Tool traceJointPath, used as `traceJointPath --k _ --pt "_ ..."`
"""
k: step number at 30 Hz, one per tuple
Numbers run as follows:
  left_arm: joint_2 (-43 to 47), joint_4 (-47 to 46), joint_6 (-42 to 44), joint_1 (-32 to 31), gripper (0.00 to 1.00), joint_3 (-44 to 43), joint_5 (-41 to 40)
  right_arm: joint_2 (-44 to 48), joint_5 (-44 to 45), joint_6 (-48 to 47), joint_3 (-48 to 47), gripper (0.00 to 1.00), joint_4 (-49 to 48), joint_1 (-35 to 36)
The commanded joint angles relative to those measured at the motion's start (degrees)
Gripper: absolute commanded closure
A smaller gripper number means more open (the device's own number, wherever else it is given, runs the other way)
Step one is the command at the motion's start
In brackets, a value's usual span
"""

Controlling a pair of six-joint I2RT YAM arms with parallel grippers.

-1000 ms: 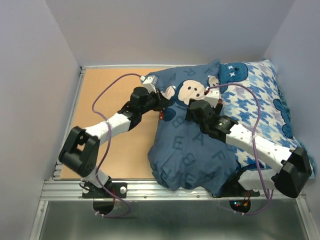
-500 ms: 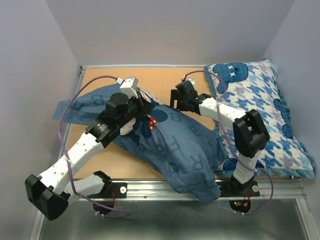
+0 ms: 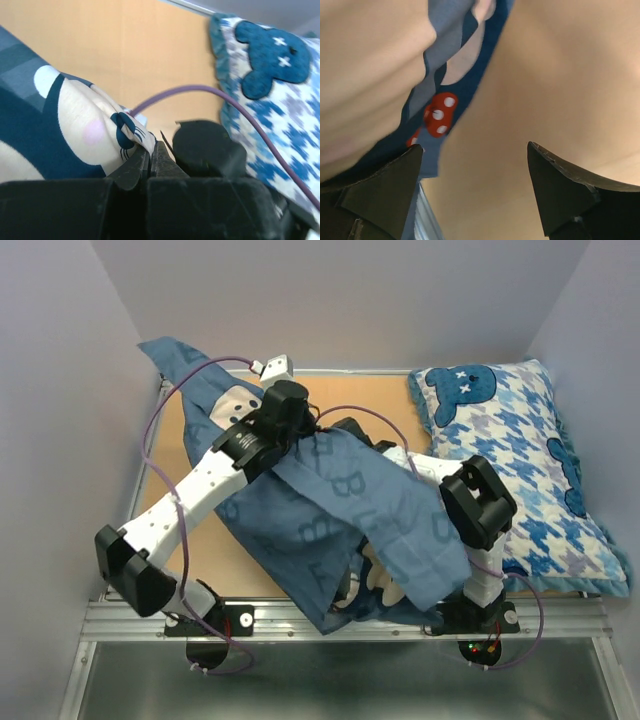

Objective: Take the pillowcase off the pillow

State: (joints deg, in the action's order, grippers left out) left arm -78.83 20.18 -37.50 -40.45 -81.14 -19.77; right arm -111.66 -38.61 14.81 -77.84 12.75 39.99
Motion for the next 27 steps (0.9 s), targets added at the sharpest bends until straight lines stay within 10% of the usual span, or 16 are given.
traceJointPath --k 1,8,13,17,27 --pt "-7.38 -5.78 -6.27 1.95 1.00 -11.12 -13.45 5.22 -4.53 0.72 -2.05 0.07 -3.79 3.61" --pt "-16.60 -5.42 -5.75 8.35 1.00 -11.49 -10.65 6.79 20.93 13.57 3.56 0.06 0.79 -4.29" --pt "-25.57 -4.81 -3.46 14.60 1.00 -14.73 -2.82 12.51 5.42 13.05 10.78 0.08 -8.79 -5.36" --pt "-32.70 -3.14 -2.06 16.62 1.00 -20.36 -2.03 18.04 9.85 13.31 13.24 0.08 -7.40 -5.36" --pt "-39.47 -2.25 -4.60 17.68 1.00 -18.45 0.25 34.74 52.22 19.29 12.19 0.01 4.03 -7.99"
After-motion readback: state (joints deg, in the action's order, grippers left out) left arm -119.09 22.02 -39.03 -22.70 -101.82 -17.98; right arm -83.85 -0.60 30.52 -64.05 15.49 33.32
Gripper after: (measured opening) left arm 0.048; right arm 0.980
